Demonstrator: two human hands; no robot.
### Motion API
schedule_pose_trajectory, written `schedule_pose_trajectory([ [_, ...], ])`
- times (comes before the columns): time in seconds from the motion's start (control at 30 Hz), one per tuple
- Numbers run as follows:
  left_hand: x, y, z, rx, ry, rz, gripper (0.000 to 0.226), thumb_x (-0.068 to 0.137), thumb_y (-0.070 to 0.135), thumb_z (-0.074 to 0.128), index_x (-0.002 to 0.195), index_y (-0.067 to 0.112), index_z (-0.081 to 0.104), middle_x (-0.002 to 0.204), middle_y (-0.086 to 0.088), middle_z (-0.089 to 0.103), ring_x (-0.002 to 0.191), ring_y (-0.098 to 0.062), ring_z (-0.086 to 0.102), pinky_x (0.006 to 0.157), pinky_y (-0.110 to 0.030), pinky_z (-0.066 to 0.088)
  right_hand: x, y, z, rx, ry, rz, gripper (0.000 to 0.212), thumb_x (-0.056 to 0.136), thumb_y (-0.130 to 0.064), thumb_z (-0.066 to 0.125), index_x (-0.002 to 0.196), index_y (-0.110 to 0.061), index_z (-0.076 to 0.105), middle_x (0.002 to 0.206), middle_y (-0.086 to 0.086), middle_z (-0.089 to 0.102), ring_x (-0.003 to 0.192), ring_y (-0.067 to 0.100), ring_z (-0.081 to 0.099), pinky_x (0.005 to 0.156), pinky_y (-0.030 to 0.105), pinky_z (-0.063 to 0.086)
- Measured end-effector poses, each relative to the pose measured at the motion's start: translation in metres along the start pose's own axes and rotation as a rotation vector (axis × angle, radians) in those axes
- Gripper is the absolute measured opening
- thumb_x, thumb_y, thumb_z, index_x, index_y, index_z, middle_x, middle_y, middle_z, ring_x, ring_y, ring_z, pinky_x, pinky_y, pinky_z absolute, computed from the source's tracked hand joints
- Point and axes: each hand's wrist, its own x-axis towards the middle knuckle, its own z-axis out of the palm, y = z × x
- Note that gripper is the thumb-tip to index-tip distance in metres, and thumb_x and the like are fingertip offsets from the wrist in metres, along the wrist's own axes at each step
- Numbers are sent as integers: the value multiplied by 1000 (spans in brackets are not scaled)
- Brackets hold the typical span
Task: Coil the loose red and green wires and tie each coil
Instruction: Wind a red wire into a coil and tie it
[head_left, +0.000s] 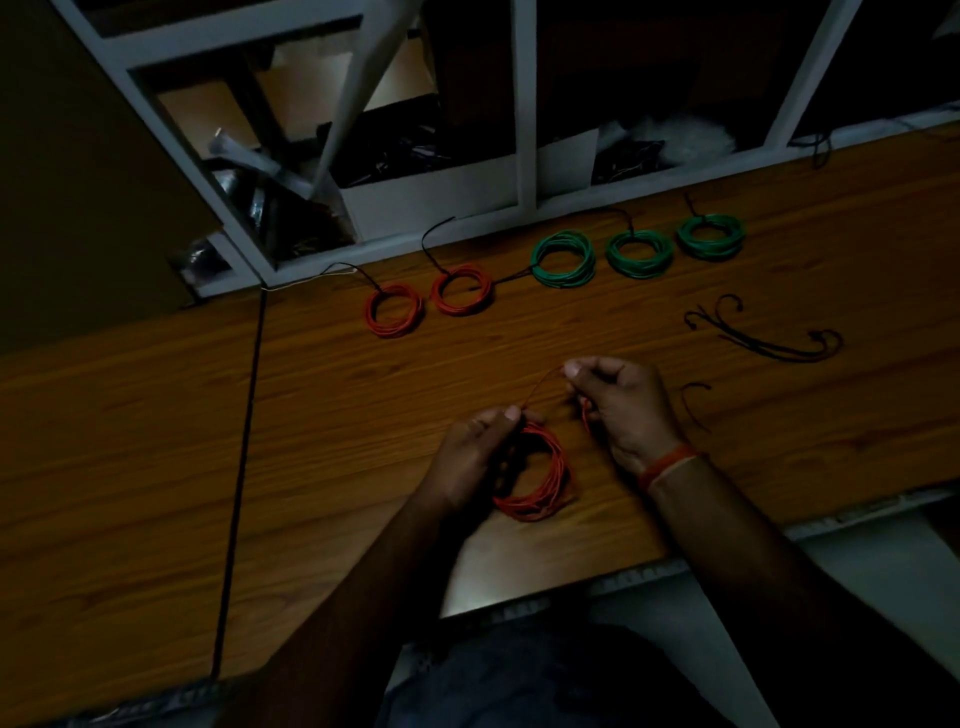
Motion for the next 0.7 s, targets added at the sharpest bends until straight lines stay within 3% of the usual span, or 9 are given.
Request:
schedule_pose_trajectory([
  [0.1, 1, -2, -3, -79, 7, 10, 28, 101, 30, 60, 112, 6, 68, 65, 0, 42, 51, -12, 28, 48, -23, 17, -6, 7, -3, -201, 49, -116, 5, 94, -20, 72, 97, -20, 76, 82, -4, 73, 66, 3, 63, 58, 16, 50],
  [0.23, 6, -3, -9, -179, 34, -20, 22, 103, 29, 56, 110, 12, 67, 67, 2, 28, 49, -8, 26, 46, -21, 14, -13, 17, -5, -251, 9, -106, 11, 93, -13, 72, 100, -21, 74, 85, 4, 73, 63, 8, 65, 56, 24, 55],
  [0.4, 7, -3, -11, -216, 4, -33, 29, 96, 29, 61, 119, 16, 48, 63, 6, 33, 46, -5, 26, 42, -16, 18, -14, 16, -1, 59, 10, 91, 16, 96, -1, 64, 94, -15, 70, 91, 5, 69, 70, 9, 65, 63, 23, 58],
  [0.57, 5, -3, -8, -203, 63, 27, 8, 95, 28, 63, 90, 23, 58, 64, 2, 34, 47, -7, 24, 43, -18, 16, -14, 19, 5, 342, 28, 283, 17, 97, 11, 54, 94, -3, 64, 100, 9, 66, 75, 12, 61, 55, 13, 54],
  [0.7, 6, -3, -4, -210, 100, 48, 13, 100, 24, 59, 88, 24, 62, 66, 0, 33, 48, -8, 24, 43, -19, 17, -15, 20, 6, 358, 34, 306, 21, 95, 16, 49, 93, 0, 63, 95, 10, 64, 60, 7, 61, 52, 13, 51],
])
